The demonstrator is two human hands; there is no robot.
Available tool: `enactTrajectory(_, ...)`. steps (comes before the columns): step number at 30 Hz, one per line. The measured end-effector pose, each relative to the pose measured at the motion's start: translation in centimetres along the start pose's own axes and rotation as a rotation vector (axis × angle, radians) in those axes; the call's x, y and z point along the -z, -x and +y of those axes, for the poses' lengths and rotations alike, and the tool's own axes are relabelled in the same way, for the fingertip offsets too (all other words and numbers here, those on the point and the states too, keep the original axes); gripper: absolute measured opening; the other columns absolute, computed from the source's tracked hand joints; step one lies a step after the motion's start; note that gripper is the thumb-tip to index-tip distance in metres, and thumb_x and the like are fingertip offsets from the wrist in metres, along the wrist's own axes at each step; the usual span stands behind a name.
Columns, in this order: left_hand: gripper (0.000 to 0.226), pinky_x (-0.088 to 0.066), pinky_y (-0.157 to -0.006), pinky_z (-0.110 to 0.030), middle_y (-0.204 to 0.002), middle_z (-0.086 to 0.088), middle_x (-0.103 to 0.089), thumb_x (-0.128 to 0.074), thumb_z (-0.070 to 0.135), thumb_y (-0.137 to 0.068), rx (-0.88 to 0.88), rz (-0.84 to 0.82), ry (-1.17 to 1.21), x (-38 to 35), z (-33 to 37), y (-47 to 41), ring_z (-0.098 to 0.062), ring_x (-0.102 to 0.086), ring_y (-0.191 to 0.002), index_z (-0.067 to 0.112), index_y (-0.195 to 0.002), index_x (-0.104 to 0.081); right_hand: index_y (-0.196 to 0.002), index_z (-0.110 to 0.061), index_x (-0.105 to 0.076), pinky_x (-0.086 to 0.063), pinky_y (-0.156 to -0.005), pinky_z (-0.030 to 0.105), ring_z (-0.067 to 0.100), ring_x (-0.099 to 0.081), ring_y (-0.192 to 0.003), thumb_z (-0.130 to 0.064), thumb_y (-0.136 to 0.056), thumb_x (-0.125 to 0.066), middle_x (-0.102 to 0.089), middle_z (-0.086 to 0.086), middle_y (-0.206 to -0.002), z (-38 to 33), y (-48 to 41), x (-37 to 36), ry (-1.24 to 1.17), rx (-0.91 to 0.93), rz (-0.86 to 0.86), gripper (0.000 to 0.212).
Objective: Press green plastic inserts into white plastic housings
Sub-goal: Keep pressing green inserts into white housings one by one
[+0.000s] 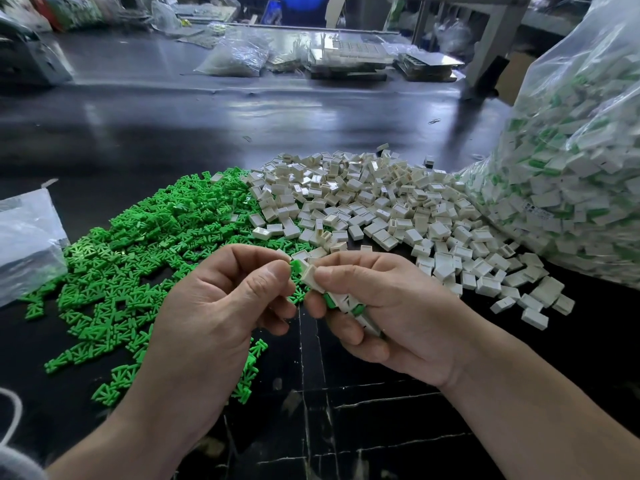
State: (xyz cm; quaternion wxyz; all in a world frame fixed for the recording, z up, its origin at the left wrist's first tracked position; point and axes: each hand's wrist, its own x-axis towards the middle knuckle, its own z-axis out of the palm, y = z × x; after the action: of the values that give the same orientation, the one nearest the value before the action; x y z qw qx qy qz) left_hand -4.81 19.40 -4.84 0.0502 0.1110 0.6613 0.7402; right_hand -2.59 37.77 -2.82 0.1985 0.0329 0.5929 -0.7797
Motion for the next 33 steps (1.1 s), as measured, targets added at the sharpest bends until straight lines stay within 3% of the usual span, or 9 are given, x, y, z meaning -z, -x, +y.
enactTrajectory(3,0.014,-0.053,-0.053,-0.024,-0.076,-0.007,-0.071,-0.078,0.036,-0.078,-0.033,0.015,-0.087,-0.14,0.08,0.11,-0.019,-0.068,-0.064,0.026,-0.087,-0.072,-0.1,-0.012,-0.067,-0.03,-0.034,0.017,0.01,-0.045,-0.045,-0.012,-0.097,-0.06,-0.062,0.007,-0.074,0.01,0.05,-0.01,0.029,0.013,0.009,0.007)
enactTrajectory(7,0.019,-0.055,-0.053,-0.022,-0.074,-0.004,-0.072,-0.066,0.041,-0.073,-0.063,0.034,-0.186,-0.35,0.3,0.24,-0.016,-0.068,-0.061,0.027,-0.085,-0.072,-0.098,-0.012,-0.07,-0.03,-0.034,0.017,0.01,-0.044,-0.045,-0.013,-0.097,-0.063,-0.059,0.005,-0.072,0.2,0.02,-0.08,0.065,0.045,0.011,0.007)
enactTrajectory(14,0.021,-0.054,-0.053,-0.022,-0.072,-0.002,-0.071,-0.068,0.045,-0.07,-0.055,0.029,-0.229,-0.11,0.23,0.18,-0.015,-0.068,-0.06,0.028,-0.083,-0.071,-0.087,-0.023,-0.069,-0.033,-0.034,0.019,0.009,-0.046,-0.046,-0.02,-0.099,-0.063,-0.058,-0.001,-0.068,0.63,0.02,-0.36,0.29,0.204,0.076,0.014)
enactTrajectory(18,0.01,-0.054,-0.053,-0.023,-0.072,-0.003,-0.071,-0.073,0.036,-0.078,-0.054,-0.022,-0.227,0.1,0.05,0.09,-0.017,-0.068,-0.06,0.026,-0.083,-0.072,-0.089,-0.024,-0.068,-0.034,-0.036,0.019,0.009,-0.046,-0.046,-0.023,-0.1,-0.062,-0.058,-0.003,-0.067,0.69,0.06,-0.42,0.354,0.243,0.093,0.013)
enactTrajectory(24,0.028,-0.051,-0.052,-0.026,-0.073,-0.011,-0.067,-0.071,0.039,-0.075,0.057,-0.106,0.091,0.26,0.17,-0.11,-0.022,-0.063,-0.06,0.016,-0.091,-0.072,-0.081,-0.018,-0.067,-0.03,-0.035,0.018,0.01,-0.042,-0.043,-0.024,-0.099,-0.062,-0.055,0.004,-0.067,0.48,0.1,-0.27,0.215,0.195,0.038,0.02)
enactTrajectory(28,0.038,-0.051,-0.045,-0.026,-0.071,-0.013,-0.065,-0.07,0.032,-0.083,0.211,-0.303,0.407,-0.09,0.49,-0.05,-0.02,-0.063,-0.054,0.008,-0.112,-0.067,-0.077,-0.016,-0.064,-0.027,-0.033,0.015,0.008,-0.04,-0.04,-0.03,-0.093,-0.063,-0.053,0.004,-0.068,0.6,0.1,-0.39,0.054,0.145,-0.062,0.021)
enactTrajectory(31,0.042,-0.053,-0.046,-0.025,-0.072,-0.016,-0.067,-0.077,0.03,-0.078,0.287,-0.369,0.548,-0.3,0.68,-0.01,-0.02,-0.066,-0.055,0.006,-0.112,-0.068,-0.104,0.005,-0.062,-0.026,-0.032,0.015,0.007,-0.039,-0.04,-0.03,-0.089,-0.062,-0.052,0.004,-0.067,0.64,0.0,-0.34,0.012,0.097,-0.101,0.038)
enactTrajectory(33,0.043,-0.053,-0.045,-0.025,-0.07,-0.017,-0.068,-0.082,0.028,-0.072,0.32,-0.359,0.582,-0.37,0.76,-0.06,-0.022,-0.067,-0.054,0.006,-0.107,-0.07,-0.124,0.009,-0.053,-0.025,-0.031,0.016,0.007,-0.039,-0.041,-0.03,-0.088,-0.061,-0.053,0.001,-0.064,0.52,-0.01,-0.25,0.021,0.069,-0.104,0.054)
